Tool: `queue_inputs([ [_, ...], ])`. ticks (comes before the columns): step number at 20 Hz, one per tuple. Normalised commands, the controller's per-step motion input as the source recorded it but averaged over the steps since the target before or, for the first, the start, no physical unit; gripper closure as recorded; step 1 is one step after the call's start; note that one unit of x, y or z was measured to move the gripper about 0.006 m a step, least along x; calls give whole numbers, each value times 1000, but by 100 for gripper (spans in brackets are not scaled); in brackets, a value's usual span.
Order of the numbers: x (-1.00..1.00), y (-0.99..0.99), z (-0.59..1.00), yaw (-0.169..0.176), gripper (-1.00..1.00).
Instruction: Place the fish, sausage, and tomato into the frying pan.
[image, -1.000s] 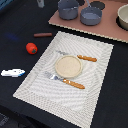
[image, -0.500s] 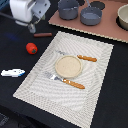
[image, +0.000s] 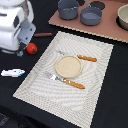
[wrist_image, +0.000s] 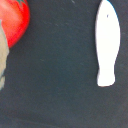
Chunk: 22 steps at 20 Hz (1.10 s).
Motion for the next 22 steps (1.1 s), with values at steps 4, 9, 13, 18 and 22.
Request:
queue_inputs([
  [4, -64, -426, -376, 47, -100],
  [9, 0, -441, -329, 43, -100],
  [13, 0, -416, -386, 35, -100],
  [18, 9, -223, -421, 24, -100],
  [22, 16, -96, -399, 10, -100],
])
